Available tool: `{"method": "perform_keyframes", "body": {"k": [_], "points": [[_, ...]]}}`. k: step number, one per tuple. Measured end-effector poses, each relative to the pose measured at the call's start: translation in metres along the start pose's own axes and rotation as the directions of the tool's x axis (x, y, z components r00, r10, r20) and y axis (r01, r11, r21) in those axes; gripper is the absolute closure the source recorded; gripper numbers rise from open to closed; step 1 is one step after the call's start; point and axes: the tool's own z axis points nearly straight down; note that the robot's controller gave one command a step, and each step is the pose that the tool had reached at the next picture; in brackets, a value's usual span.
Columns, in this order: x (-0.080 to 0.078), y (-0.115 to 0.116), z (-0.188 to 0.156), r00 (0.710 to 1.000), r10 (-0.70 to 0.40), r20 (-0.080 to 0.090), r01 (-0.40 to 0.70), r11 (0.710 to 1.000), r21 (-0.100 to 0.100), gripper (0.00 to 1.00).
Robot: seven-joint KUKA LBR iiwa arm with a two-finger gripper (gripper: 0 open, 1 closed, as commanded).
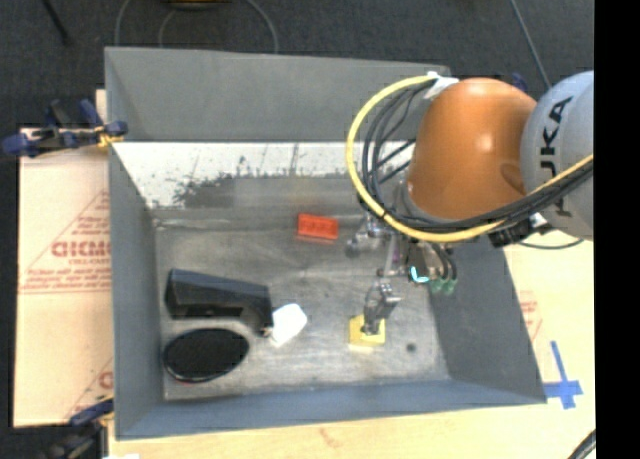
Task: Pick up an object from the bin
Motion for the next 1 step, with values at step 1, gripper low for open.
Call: {"method": "perform_keyframes", "body": {"k": [1], "points": [[-0.0007, 0.0, -0.003, 1.0, 0.0, 0.005, 0.0, 1.0, 0.0, 0.0]]}}
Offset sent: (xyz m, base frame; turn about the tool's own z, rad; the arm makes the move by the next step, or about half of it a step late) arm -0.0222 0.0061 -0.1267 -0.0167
